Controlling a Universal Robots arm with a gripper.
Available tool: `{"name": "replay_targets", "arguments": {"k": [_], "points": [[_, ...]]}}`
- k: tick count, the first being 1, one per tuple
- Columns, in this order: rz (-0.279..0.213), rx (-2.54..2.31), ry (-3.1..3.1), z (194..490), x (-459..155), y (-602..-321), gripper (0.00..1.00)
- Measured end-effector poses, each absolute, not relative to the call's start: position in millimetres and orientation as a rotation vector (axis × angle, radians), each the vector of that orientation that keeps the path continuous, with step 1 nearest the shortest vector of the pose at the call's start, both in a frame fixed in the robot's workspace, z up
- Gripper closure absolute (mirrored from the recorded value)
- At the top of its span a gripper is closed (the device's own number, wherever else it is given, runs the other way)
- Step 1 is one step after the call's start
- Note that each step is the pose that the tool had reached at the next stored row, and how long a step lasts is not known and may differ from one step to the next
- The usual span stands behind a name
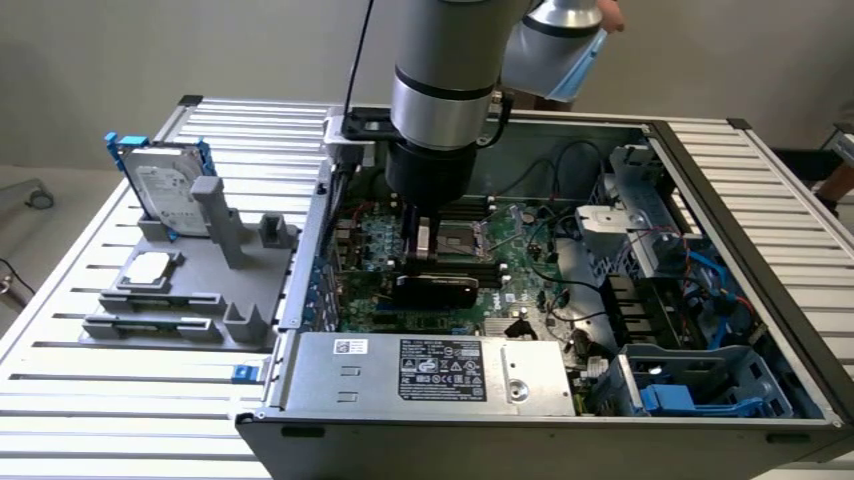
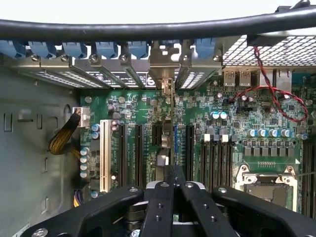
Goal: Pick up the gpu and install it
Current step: 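Insert the gpu into the slot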
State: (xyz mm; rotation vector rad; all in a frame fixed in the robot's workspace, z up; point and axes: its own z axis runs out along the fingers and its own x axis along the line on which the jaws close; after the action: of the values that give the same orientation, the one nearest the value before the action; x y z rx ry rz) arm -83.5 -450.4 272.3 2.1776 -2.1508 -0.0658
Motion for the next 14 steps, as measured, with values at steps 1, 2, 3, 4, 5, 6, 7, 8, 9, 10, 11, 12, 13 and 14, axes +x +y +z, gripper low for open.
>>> {"name": "replay_targets", "arguments": {"k": [1,2,3,4,5,6,7,8,9,10,11,12,13,14], "points": [[-0.066,2.18,-2.148,272.3,-83.5,-450.3,0.89],[-0.066,2.183,-2.146,272.3,-83.5,-450.1,0.89],[-0.066,2.185,-2.144,272.3,-83.5,-449.8,0.89],[-0.066,2.186,-2.143,272.3,-83.6,-449.4,0.89],[-0.066,2.186,-2.142,272.3,-83.6,-449.1,0.89],[-0.066,2.187,-2.141,272.3,-83.7,-448.6,0.89],[-0.066,2.187,-2.141,272.3,-83.9,-448.4,0.89],[-0.066,2.188,-2.141,272.3,-84.3,-448.3,0.89],[-0.065,2.188,-2.141,272.3,-85.0,-448.2,0.89],[-0.065,2.189,-2.141,272.2,-85.9,-448.2,0.89],[-0.064,2.189,-2.141,272.0,-86.6,-448.1,0.89],[-0.063,2.19,-2.141,271.9,-87.1,-448.0,0.89],[-0.062,2.19,-2.142,271.7,-87.6,-447.9,0.89],[-0.062,2.19,-2.142,271.5,-88.2,-447.8,0.89]]}}
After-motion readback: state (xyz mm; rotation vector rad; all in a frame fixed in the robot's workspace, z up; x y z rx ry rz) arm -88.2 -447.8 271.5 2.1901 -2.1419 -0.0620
